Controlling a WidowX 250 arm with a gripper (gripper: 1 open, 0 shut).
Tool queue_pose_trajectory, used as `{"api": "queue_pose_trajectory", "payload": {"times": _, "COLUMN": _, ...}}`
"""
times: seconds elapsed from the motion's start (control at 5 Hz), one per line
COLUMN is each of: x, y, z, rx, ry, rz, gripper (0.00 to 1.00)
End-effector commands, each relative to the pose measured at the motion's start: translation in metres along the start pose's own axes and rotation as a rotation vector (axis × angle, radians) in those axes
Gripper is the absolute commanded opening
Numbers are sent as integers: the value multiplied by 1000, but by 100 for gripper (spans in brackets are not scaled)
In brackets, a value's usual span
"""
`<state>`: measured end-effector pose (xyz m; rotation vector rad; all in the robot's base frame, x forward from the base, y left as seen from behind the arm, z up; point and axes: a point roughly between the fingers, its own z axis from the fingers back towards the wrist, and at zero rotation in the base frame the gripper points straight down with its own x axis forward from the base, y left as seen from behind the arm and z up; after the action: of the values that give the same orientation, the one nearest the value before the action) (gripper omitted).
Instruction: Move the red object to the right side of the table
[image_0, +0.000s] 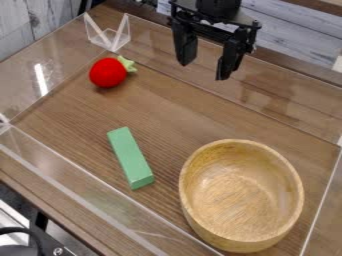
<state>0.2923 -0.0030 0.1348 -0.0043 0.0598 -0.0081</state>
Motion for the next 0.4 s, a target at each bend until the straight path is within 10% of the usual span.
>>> {"api": "queue_pose_trajectory", "payload": {"times": 0.0, "x": -3, "y": 2, "z": -6, "rx": 9, "ry": 31, "rz": -101, "gripper": 100}}
{"api": "queue_pose_trajectory", "payload": {"times": 0.2, "x": -4, "y": 20, "z": -5, "rx": 20, "ry": 48, "rz": -201, "gripper": 100}}
